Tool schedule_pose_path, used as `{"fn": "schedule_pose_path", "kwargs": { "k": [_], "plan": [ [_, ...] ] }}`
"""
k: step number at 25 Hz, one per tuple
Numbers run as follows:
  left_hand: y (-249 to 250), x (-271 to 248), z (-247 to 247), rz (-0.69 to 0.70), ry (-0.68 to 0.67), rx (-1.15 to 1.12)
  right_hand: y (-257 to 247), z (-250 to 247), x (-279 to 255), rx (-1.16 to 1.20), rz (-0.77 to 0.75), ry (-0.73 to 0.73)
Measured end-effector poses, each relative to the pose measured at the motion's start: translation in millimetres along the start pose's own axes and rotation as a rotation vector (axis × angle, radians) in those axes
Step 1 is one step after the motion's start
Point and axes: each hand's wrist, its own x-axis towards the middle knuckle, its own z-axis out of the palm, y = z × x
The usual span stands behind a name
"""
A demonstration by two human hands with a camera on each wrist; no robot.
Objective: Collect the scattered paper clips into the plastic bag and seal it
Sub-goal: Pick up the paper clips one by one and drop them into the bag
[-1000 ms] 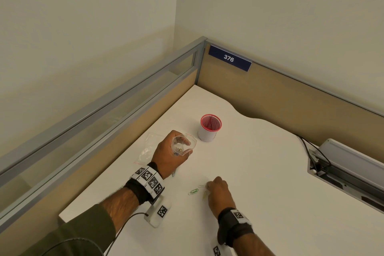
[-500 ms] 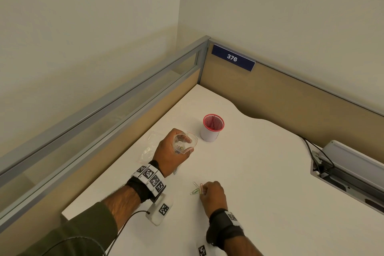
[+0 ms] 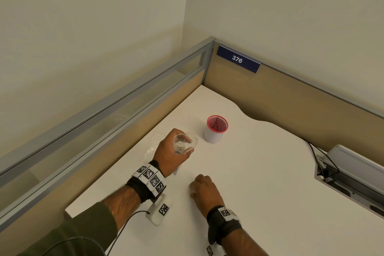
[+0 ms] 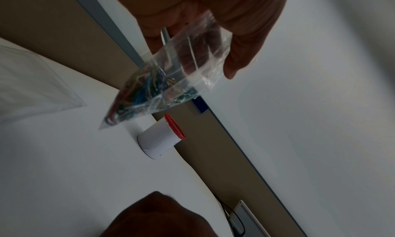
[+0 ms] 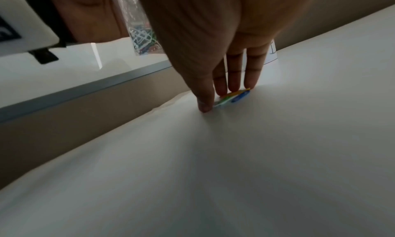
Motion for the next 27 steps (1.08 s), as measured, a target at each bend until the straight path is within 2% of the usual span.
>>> {"fn": "schedule_pose_path", "kwargs": {
  "k": [4,8,10,13,19,23,27],
  "plan": [
    [1,-1,0,0.0,0.0,-0.004,18,-4,-11,-0.036,-0.068,0.039],
    [2,0,1,0.003,-0.008,0.002,46,-20,-19,0.154,0.074,0.095],
    [1,-1,2,-0.003,-0.008,-0.001,54,-25,-23,0.111,0.066,0.005],
    [1,-1,7,-0.002,-0.021,-0.005,49,-21,-24,-0.016,0.014,-0.112],
    [4,-1,6,0.017,-0.01,0.019,34,-14,-14,-0.134,-0.054,-0.059],
    [5,0,4,0.018,-0.003,0.013,32,-15,-7,-0.164,-0.024,-0.049],
    [5,1,5,0.017,-0.005,0.011,34,-21,0,-0.08,0.036,-0.04]
  ]
}}
